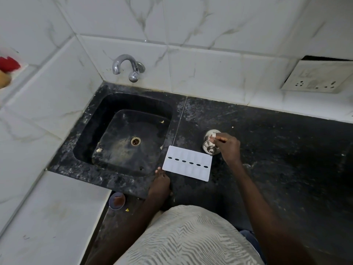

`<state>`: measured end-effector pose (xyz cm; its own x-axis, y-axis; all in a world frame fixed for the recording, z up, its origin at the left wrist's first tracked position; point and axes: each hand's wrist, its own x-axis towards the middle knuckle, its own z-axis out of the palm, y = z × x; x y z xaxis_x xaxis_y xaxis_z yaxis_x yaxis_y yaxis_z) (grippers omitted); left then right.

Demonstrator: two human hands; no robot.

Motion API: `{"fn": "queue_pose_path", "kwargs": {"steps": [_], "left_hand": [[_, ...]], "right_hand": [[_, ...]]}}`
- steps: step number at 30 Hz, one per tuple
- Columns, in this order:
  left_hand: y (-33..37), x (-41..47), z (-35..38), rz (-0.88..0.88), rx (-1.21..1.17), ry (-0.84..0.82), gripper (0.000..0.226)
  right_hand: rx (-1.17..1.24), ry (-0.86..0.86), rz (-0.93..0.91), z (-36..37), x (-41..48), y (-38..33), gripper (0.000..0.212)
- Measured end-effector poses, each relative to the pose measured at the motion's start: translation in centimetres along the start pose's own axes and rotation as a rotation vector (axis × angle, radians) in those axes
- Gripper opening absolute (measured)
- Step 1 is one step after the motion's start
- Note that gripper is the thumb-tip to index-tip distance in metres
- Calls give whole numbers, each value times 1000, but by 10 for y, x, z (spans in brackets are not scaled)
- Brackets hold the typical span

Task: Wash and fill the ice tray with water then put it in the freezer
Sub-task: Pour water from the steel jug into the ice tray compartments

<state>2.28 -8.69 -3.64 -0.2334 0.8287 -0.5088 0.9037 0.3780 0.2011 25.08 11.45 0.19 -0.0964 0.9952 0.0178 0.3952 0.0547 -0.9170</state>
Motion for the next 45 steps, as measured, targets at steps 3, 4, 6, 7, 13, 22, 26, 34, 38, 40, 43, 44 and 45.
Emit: {"fn": "queue_pose_path", "kwargs": {"steps": [3,4,6,7,13,22,26,34,38,40,43,44,45], "left_hand": [[1,-3,-2,6,-11,-1,101],[0,-3,-2,6,-11,3,100],[-1,-3,0,1,-25,-6,101],[-1,-4,1,-1,-32,-14,102],[-2,-6,1,-10,-73,-16,106],[-3,-4,3,-10,-85,-6,109],[-3,-2,4,-8,-86,-2,108],[-4,-2,5,-4,-77,-1,106],[-4,-2,5,-3,-67,-3,106],[-5,-2,6,-5,-61,-7,106],[-5,-2,6,-1,-65,-7,105],[-4,-2,5,1,-65,-7,104],[-4,-2,5,4,-68,-5,104]], "right_hand": [[-32,18,-71,1,-9,0,23],[-44,22,-93,1,-12,1,23],[-48,30,-117,3,-16,1,23],[-48,36,-125,4,-17,1,23],[-45,75,-150,7,-25,-5,24],[-31,92,-157,7,-26,-6,24],[-39,90,-151,7,-26,-6,24],[19,83,-70,9,-22,-10,22],[35,80,-4,12,-16,-11,19],[45,69,-3,13,-17,-15,18],[64,64,-13,19,-18,-20,18],[68,61,-17,21,-18,-21,18],[66,55,-26,22,-19,-22,19]]}}
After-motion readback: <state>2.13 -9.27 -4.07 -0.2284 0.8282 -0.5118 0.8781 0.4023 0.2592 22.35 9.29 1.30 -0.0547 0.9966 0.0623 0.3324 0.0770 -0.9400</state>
